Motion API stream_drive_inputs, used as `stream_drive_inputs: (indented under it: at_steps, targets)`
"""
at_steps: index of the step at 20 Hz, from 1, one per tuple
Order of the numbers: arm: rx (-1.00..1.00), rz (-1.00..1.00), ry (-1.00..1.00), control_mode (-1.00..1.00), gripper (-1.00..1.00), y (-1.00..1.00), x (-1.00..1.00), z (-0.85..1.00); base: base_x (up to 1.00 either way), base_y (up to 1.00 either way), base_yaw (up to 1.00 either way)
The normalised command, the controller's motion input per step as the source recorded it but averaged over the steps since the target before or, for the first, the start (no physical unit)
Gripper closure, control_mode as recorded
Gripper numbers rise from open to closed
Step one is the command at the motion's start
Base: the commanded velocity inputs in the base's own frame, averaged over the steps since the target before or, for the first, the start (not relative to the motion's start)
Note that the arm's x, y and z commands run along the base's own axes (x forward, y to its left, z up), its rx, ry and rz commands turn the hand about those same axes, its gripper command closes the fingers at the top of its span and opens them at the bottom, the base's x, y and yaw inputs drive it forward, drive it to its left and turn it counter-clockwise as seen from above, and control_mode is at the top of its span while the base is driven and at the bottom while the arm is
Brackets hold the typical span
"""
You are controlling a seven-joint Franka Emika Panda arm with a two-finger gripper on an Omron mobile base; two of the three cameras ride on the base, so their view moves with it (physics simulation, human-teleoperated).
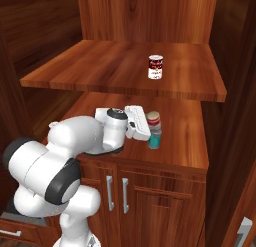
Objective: Stack two cans on top of the other two cans in the cabinet.
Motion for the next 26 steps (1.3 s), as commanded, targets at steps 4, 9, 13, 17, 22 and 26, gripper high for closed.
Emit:
stream_drive_inputs:
  at_steps: [4,9,13,17,22,26]
  targets:
    - [0.04,0.0,0.0,-1.0,1.0,-0.03,0.0,-0.21,0.0,0.0,0.0]
    - [0.08,-0.03,0.0,-1.0,1.0,0.0,-0.03,-0.27,0.0,0.0,0.0]
    - [0.08,-0.04,0.0,-1.0,1.0,0.0,-0.09,-0.32,0.0,0.0,0.0]
    - [0.08,-0.04,0.0,-1.0,1.0,0.0,-0.09,-0.35,0.0,0.0,0.0]
    - [0.07,-0.03,-0.01,-1.0,1.0,0.0,-0.04,-0.38,0.0,0.0,0.0]
    - [0.06,-0.01,-0.02,-1.0,1.0,0.0,0.0,-0.34,0.0,0.0,0.0]
